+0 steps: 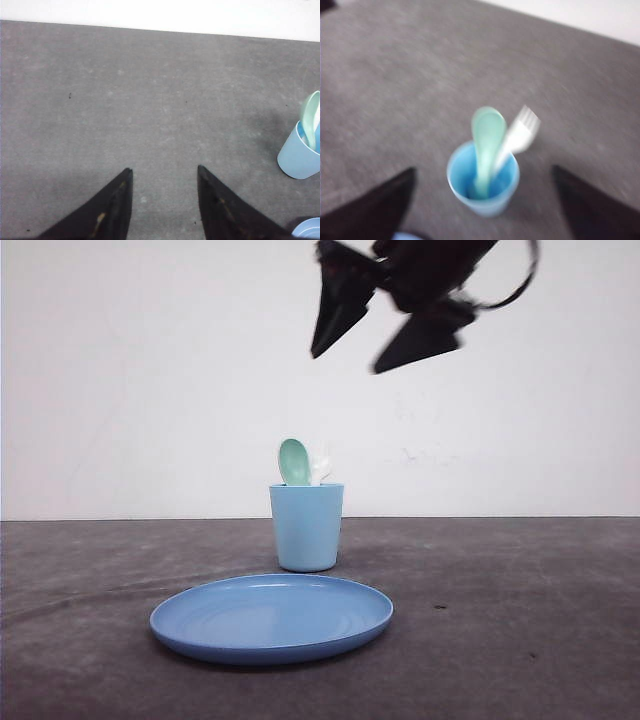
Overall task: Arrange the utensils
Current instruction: 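Lower the right gripper over the cup rim and grasp the cup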
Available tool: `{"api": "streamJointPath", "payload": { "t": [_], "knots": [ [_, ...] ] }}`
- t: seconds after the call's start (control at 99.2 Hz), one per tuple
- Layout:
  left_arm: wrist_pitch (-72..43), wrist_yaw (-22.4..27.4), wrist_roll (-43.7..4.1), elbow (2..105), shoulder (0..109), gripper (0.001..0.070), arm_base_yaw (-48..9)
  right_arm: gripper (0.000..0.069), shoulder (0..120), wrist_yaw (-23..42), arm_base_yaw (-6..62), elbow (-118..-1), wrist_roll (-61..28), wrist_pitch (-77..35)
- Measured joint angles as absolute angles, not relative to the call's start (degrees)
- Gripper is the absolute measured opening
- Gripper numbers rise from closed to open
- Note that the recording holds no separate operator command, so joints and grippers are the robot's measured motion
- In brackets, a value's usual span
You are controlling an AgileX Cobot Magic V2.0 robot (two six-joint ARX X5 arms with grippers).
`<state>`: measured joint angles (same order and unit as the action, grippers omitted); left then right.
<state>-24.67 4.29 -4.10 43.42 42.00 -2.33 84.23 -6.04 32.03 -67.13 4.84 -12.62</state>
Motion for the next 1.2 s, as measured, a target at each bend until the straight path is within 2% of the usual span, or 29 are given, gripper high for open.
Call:
{"api": "streamJointPath", "payload": {
  "t": [0.03,0.151,0.232,0.504,0.897,1.199],
  "knots": [
    [-24.67,4.29,-4.1,43.42,42.0,0.0236,-2.33,0.0684,83.59,-5.8,31.73,-67.13,4.97,-14.63],
    [-24.67,4.29,-4.1,43.42,42.0,0.0236,-2.33,0.0682,82.87,-5.08,31.03,-67.11,5.28,-21.71],
    [-24.69,4.32,-4.1,43.42,42.0,0.0236,-2.33,0.0682,82.91,-4.51,31.09,-65.73,5.3,-21.71],
    [-24.67,4.29,-4.1,43.42,41.98,0.0236,-2.33,0.0682,86.15,-6.13,31.16,-56.97,5.39,-9.41],
    [-24.69,4.32,-4.1,43.42,42.0,0.0236,-2.33,0.0682,99.31,-12.34,31.29,-56.69,5.43,10.13],
    [-24.67,4.29,-4.1,43.42,42.0,0.0236,-2.33,0.0682,107.33,-13.89,31.51,-62.98,5.43,11.57]
  ]
}}
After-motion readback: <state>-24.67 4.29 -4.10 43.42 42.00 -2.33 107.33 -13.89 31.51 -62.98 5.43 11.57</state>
